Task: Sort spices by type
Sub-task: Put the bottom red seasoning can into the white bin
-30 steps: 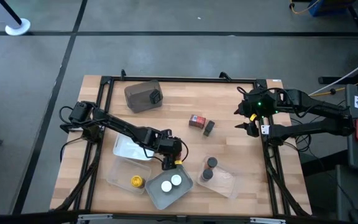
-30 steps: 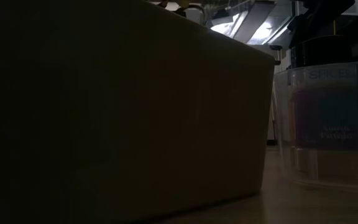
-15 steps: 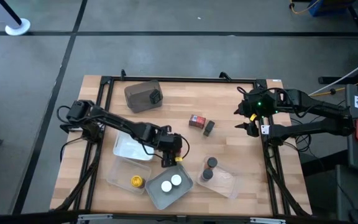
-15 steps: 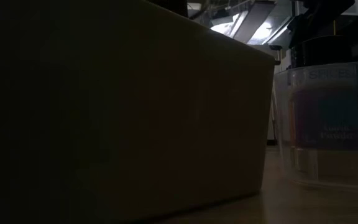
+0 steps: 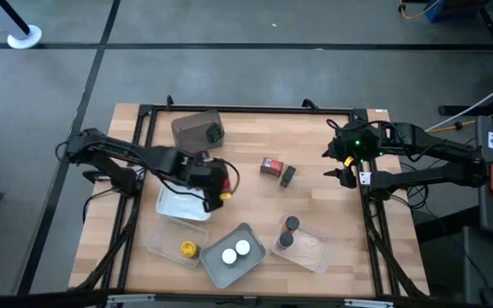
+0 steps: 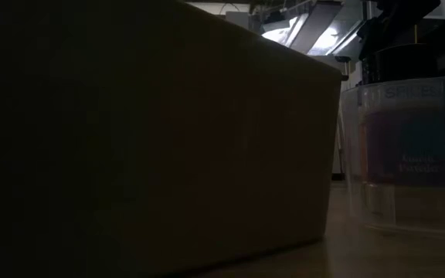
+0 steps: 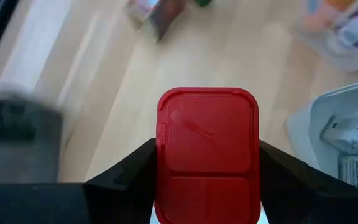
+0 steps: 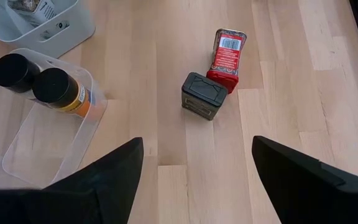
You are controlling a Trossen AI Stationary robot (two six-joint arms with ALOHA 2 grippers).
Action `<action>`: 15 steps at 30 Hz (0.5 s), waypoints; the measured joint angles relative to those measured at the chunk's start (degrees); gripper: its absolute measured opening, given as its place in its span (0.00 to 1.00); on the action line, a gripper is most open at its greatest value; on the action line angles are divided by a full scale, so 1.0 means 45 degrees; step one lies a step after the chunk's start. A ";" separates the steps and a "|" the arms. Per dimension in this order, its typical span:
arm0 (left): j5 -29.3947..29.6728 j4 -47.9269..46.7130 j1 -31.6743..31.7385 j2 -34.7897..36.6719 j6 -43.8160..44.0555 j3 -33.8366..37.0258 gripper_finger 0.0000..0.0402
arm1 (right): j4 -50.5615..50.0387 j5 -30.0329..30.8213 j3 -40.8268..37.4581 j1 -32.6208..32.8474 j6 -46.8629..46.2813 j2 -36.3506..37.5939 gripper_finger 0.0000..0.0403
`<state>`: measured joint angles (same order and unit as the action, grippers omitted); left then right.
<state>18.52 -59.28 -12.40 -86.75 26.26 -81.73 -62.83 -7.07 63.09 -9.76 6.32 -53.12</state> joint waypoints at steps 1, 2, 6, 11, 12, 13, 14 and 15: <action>0.0051 -0.0445 -0.0049 0.0169 0.0544 0.0000 0.51 | -0.0002 0.0000 0.0000 0.0000 -0.0003 0.0000 0.75; 0.0078 -0.0928 -0.0104 0.0311 0.1092 0.0000 0.51 | 0.0000 0.0000 0.0000 0.0000 -0.0003 0.0000 0.75; 0.0092 -0.2498 -0.0612 0.0474 0.3071 0.0113 0.51 | -0.0005 0.0000 0.0000 0.0000 0.0003 0.0000 0.75; 0.0049 -0.2387 -0.1594 0.0469 0.4717 0.1102 0.51 | -0.0005 0.0000 0.0000 0.0000 0.0034 0.0000 0.75; 0.0049 -0.2201 -0.1763 0.0469 0.5073 0.1362 0.51 | -0.0005 0.0000 0.0000 0.0000 0.0035 0.0000 0.75; 0.0045 -0.2113 -0.1919 0.0469 0.5432 0.1607 0.51 | -0.0005 0.0000 0.0000 0.0001 0.0035 0.0000 0.75; 0.0044 -0.1925 -0.2038 0.0469 0.5783 0.1900 0.51 | -0.0005 0.0000 0.0000 0.0000 0.0038 0.0000 0.75; 0.0060 -0.1610 -0.2131 0.0469 0.6127 0.2175 0.51 | -0.0005 0.0000 0.0000 0.0002 0.0040 -0.0003 0.75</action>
<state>18.79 -66.52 -21.99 -84.64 53.83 -71.95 -62.85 -7.07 63.09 -9.75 6.50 -53.14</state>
